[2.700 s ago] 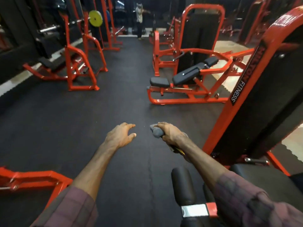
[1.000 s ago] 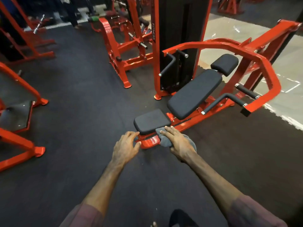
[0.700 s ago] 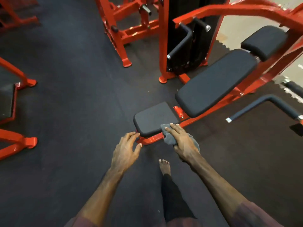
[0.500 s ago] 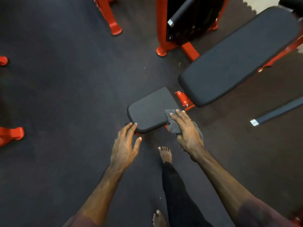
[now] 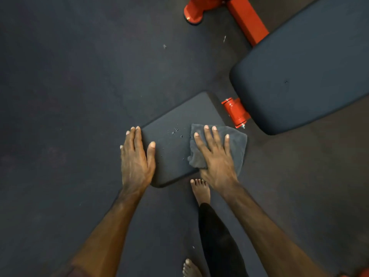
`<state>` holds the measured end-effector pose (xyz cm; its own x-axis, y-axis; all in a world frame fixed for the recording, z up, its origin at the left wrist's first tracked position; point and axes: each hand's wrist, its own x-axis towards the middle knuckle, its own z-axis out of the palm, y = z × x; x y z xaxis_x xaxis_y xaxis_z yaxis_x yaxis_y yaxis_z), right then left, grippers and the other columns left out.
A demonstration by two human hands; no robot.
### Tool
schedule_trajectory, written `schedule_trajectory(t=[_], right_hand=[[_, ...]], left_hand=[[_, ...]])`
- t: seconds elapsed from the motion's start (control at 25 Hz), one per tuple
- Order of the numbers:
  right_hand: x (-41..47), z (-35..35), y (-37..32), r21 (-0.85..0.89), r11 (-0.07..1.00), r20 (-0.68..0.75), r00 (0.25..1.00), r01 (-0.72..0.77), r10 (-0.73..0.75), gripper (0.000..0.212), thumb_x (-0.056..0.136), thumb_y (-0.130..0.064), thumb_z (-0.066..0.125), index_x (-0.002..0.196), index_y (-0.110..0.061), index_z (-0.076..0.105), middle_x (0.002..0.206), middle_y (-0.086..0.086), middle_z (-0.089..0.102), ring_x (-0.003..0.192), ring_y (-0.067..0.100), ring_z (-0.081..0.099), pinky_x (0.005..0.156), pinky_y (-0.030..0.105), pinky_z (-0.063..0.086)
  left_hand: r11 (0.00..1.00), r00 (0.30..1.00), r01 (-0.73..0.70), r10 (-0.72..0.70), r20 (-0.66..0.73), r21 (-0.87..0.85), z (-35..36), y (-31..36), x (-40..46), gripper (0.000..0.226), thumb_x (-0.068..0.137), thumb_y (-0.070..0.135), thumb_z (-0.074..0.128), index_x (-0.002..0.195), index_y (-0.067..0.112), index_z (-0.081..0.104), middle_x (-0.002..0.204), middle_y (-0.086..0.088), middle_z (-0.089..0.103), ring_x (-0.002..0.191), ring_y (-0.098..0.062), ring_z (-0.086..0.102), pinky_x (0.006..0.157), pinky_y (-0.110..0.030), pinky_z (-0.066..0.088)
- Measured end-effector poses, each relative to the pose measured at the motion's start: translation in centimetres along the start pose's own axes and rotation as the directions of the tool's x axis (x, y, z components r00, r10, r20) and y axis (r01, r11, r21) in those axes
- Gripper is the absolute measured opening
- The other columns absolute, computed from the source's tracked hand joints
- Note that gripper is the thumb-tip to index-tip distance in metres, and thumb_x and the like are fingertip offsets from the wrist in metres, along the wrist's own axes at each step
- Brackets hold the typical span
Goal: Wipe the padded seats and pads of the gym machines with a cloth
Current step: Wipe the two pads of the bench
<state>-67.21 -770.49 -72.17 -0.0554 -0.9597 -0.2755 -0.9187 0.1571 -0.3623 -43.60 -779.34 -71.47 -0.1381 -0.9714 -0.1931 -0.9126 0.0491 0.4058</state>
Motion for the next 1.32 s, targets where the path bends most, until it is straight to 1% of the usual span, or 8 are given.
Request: schedule_trajectory(t=[0.16,0.36,0.48,0.6,0.84,1.08,1.24,1.32], right_hand=[[5.0,-0.1,1.2,-0.048,0.998,-0.088,0.995,0.035,-0.039,0.090,0.078,-0.034,0.045,0.166,-0.025,0.026,0.176,0.003,0.012,0.163,0.027,0.004,0.129,0.059,0.005],[4.4,-0.1,1.4,0.089,0.968,-0.158,0.957,-0.233,0.244,0.109,0.068,-0.012,0.068,0.167,-0.026,0.024,0.176,0.001,0.009,0.163,0.026,0.001,0.130,0.059,0.007],[0.6,1.5,-2.1,0.044,0.992,-0.119,0.985,-0.120,0.125,0.104,0.073,-0.020,0.077,0.165,-0.028,0.029,0.176,0.000,0.010,0.163,0.027,0.001,0.129,0.061,0.006],[6.8,0.4,-1.7,-0.011,1.000,-0.100,0.995,0.005,-0.006,0.102,0.072,-0.022,0.070,0.165,-0.030,0.029,0.176,-0.002,0.013,0.163,0.026,0.003,0.129,0.059,0.008],[4.4,0.5,-1.0,0.071,0.943,-0.143,0.932,-0.326,0.333,0.106,0.074,-0.010,0.069,0.167,-0.030,0.022,0.176,-0.001,0.008,0.163,0.023,-0.003,0.130,0.059,0.005],[10.4,-0.6,-1.7,-0.029,0.994,-0.075,0.991,0.109,-0.111,0.104,0.069,-0.018,0.067,0.165,-0.030,0.029,0.175,-0.002,0.016,0.163,0.027,0.005,0.129,0.058,0.003],[11.4,-2.1,1.8,0.292,0.919,-0.159,0.934,-0.265,0.319,0.096,0.072,-0.013,0.054,0.164,-0.030,0.031,0.174,-0.002,0.021,0.162,0.025,0.014,0.130,0.059,0.012],[7.4,-1.3,0.4,0.258,0.907,-0.153,0.912,-0.334,0.379,0.096,0.071,-0.016,0.048,0.165,-0.028,0.031,0.174,0.000,0.020,0.162,0.025,0.012,0.130,0.058,0.013]], left_hand=[[0.999,0.988,0.017,-0.011,-0.155,0.036,3.2,0.3,1.3,0.058,0.114,0.038,0.031,0.162,0.005,0.033,0.170,-0.014,0.031,0.160,-0.032,0.022,0.130,-0.048,0.024],[0.999,0.978,0.005,0.002,-0.210,0.035,3.8,-0.3,1.4,0.053,0.113,0.029,0.035,0.160,0.005,0.037,0.167,-0.013,0.034,0.158,-0.032,0.027,0.128,-0.047,0.027],[1.000,0.980,0.019,-0.015,-0.201,0.022,3.7,-0.1,1.4,0.054,0.113,0.031,0.033,0.162,0.006,0.035,0.169,-0.012,0.032,0.159,-0.031,0.024,0.127,-0.051,0.029],[1.000,0.978,-0.027,0.028,-0.208,0.006,3.9,-0.5,1.6,0.055,0.112,0.029,0.035,0.162,0.005,0.034,0.169,-0.012,0.031,0.159,-0.032,0.024,0.127,-0.052,0.027],[1.000,0.977,-0.014,0.012,-0.212,-0.009,4.2,-0.5,1.5,0.056,0.112,0.031,0.034,0.163,0.007,0.032,0.171,-0.010,0.029,0.159,-0.030,0.022,0.128,-0.041,0.021],[1.000,0.977,0.002,-0.002,-0.213,-0.002,4.1,-0.6,1.5,0.056,0.112,0.031,0.034,0.163,0.009,0.034,0.170,-0.009,0.031,0.158,-0.030,0.025,0.127,-0.038,0.019],[0.999,0.981,0.032,-0.033,-0.189,-0.012,3.8,-0.4,1.3,0.057,0.111,0.033,0.034,0.164,0.012,0.032,0.171,-0.005,0.029,0.159,-0.027,0.023,0.124,-0.041,0.025],[0.999,0.983,0.044,-0.047,-0.180,-0.022,3.7,-0.3,1.4,0.058,0.111,0.034,0.034,0.164,0.013,0.032,0.171,-0.005,0.030,0.158,-0.027,0.025,0.121,-0.047,0.031]])
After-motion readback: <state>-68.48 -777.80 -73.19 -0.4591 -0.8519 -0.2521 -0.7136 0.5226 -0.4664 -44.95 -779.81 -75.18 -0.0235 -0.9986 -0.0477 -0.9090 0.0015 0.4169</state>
